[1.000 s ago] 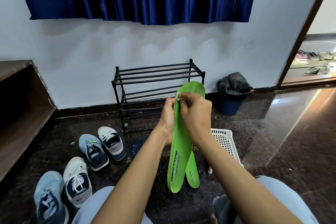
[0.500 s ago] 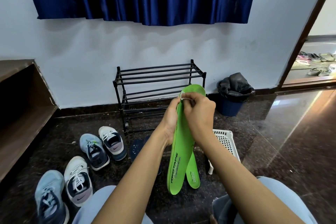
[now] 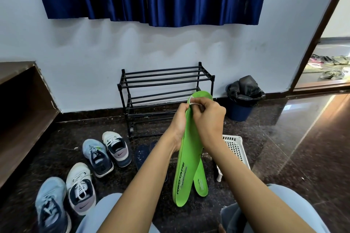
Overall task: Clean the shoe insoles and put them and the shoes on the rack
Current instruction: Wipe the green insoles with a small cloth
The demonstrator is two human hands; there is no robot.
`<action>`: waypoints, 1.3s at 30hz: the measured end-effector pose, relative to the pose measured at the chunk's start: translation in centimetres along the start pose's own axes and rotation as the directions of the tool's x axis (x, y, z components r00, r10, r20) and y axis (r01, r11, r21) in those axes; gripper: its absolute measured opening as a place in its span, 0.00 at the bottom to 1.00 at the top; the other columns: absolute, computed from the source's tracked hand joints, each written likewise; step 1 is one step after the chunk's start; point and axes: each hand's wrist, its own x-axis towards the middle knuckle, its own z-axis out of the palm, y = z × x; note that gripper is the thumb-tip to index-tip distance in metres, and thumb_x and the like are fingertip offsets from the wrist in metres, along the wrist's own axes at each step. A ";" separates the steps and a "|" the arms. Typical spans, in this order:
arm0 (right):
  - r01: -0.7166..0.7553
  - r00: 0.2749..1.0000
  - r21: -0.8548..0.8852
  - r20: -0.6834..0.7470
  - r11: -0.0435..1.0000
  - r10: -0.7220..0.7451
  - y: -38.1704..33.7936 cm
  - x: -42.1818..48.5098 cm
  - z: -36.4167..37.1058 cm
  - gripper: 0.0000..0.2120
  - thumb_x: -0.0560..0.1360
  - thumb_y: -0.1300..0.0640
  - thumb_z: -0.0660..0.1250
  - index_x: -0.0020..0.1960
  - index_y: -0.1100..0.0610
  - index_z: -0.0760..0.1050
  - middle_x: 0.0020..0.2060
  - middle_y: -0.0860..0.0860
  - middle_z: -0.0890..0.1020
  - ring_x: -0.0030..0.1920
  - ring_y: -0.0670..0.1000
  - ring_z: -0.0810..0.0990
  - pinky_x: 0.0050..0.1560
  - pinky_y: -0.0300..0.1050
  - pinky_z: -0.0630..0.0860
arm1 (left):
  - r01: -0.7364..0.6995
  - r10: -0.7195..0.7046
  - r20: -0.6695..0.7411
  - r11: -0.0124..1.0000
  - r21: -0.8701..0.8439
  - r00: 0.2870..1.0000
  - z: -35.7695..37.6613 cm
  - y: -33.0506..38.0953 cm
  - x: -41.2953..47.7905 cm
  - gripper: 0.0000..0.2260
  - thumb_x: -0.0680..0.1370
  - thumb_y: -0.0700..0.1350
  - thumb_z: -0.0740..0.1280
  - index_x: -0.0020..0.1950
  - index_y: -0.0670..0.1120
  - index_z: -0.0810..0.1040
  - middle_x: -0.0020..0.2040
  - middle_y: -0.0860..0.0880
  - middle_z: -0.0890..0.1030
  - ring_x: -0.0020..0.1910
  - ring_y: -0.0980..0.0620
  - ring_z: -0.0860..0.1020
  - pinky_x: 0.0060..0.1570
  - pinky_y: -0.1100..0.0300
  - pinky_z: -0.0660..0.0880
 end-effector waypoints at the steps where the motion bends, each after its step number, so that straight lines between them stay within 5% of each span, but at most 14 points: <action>1: 0.004 1.000 -0.005 0.007 1.000 -0.004 0.0 -0.3 0.1 0.08 0.73 0.64 0.67 0.48 0.57 0.83 0.42 0.53 0.85 0.40 0.49 0.82 0.48 0.43 0.78 | 0.001 0.000 -0.008 1.000 0.025 1.000 0.0 0.1 -0.2 0.24 0.81 0.55 0.52 0.32 0.45 0.76 0.23 0.48 0.74 0.20 0.52 0.72 0.22 0.68 0.66; 5: 0.034 0.998 -0.022 0.049 0.999 -0.032 -0.2 -1.1 0.4 0.09 0.73 0.64 0.67 0.49 0.57 0.83 0.42 0.54 0.85 0.41 0.51 0.83 0.47 0.43 0.78 | -0.018 0.023 -0.064 0.997 0.079 0.998 -0.4 0.2 -0.3 0.24 0.81 0.58 0.53 0.38 0.45 0.79 0.26 0.48 0.78 0.23 0.52 0.77 0.25 0.66 0.70; 13: 0.003 1.000 -0.015 0.003 1.000 -0.003 0.2 0.4 -0.2 0.08 0.73 0.64 0.67 0.48 0.56 0.83 0.41 0.52 0.85 0.41 0.50 0.83 0.49 0.44 0.78 | 0.002 -0.002 -0.004 1.000 0.012 1.000 0.3 -0.1 -0.4 0.25 0.82 0.54 0.51 0.31 0.45 0.75 0.22 0.48 0.73 0.20 0.51 0.71 0.23 0.67 0.66; 18: 0.028 0.998 -0.026 0.062 0.999 -0.026 0.2 -1.0 0.4 0.09 0.73 0.64 0.67 0.49 0.56 0.83 0.41 0.53 0.85 0.40 0.50 0.83 0.44 0.34 0.74 | -0.027 0.032 -0.052 0.995 0.092 0.998 -0.4 0.2 -0.3 0.24 0.81 0.58 0.52 0.37 0.44 0.78 0.25 0.48 0.77 0.23 0.52 0.76 0.23 0.67 0.70; 23: 0.057 0.998 -0.041 0.036 0.998 -0.056 0.5 0.5 0.3 0.09 0.72 0.65 0.67 0.47 0.56 0.83 0.41 0.53 0.85 0.41 0.53 0.83 0.49 0.50 0.79 | 0.007 -0.007 -0.008 1.000 -0.029 1.000 -0.1 0.1 -0.4 0.27 0.81 0.55 0.51 0.29 0.46 0.77 0.23 0.48 0.74 0.21 0.51 0.72 0.24 0.67 0.67; 32: 0.089 0.995 -0.018 0.054 0.996 -0.088 0.2 -1.5 0.6 0.08 0.73 0.63 0.68 0.49 0.56 0.83 0.42 0.53 0.85 0.42 0.53 0.83 0.48 0.46 0.78 | -0.023 0.025 -0.072 0.999 0.022 0.997 -0.8 0.1 0.4 0.29 0.80 0.58 0.52 0.27 0.47 0.81 0.26 0.48 0.77 0.28 0.49 0.75 0.30 0.60 0.70; 39: 0.119 0.993 -0.052 0.014 0.991 -0.119 0.5 0.6 0.1 0.08 0.72 0.64 0.67 0.46 0.56 0.84 0.41 0.53 0.85 0.41 0.54 0.83 0.47 0.48 0.78 | 0.007 -0.006 0.025 0.999 -0.048 1.000 -0.2 -0.1 0.2 0.32 0.81 0.56 0.51 0.22 0.46 0.78 0.23 0.48 0.75 0.21 0.51 0.74 0.24 0.67 0.68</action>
